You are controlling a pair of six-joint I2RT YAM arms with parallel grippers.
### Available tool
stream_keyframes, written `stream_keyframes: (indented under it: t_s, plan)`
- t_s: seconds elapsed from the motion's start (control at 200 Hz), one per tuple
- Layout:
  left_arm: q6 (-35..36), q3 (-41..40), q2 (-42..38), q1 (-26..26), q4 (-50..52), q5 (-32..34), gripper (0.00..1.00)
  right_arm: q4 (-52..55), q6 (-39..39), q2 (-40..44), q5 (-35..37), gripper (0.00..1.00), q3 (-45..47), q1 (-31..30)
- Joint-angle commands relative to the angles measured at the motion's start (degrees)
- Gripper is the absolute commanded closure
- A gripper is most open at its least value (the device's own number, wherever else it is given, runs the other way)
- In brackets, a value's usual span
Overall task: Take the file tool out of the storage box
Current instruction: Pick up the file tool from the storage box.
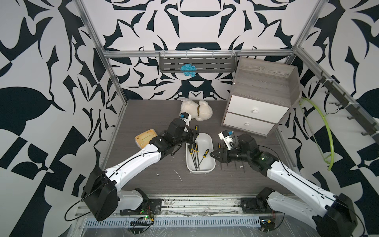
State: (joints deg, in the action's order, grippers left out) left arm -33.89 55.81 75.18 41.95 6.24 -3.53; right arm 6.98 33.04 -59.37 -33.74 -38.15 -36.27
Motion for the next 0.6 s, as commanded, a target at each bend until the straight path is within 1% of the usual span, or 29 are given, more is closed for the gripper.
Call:
stream_keyframes:
  t_s: [0.0, 0.19, 0.3, 0.4, 0.51, 0.595]
  plan:
    - [-0.1, -0.6, -1.4, -0.4, -2.3, -1.7, 0.95, -5.0, 2.5, -5.4, -0.4, 0.59, -5.0, -3.5]
    - [0.3, -0.5, -1.6, -0.3, -1.4, -1.5, 0.95, -5.2, 1.4, -10.7, 4.2, 0.58, -8.5, -8.1]
    - [0.3, -0.3, -1.4, -0.4, -1.2, -1.7, 0.95, -5.3, 1.2, -13.4, 6.6, 0.59, -10.3, -9.6]
    - [0.1, -0.1, -1.3, -0.4, -0.5, -1.7, 0.95, -4.6, 0.7, -15.0, 8.4, 0.64, -11.5, -9.8]
    - [0.6, 0.3, -1.7, -0.4, 1.0, -0.3, 0.95, -3.6, 0.2, -15.5, 10.9, 0.73, -11.9, -9.8]
    - [0.7, 0.3, -1.7, -0.3, 1.2, -0.2, 0.95, -1.6, -0.4, -15.4, 12.0, 0.73, -12.7, -9.7]
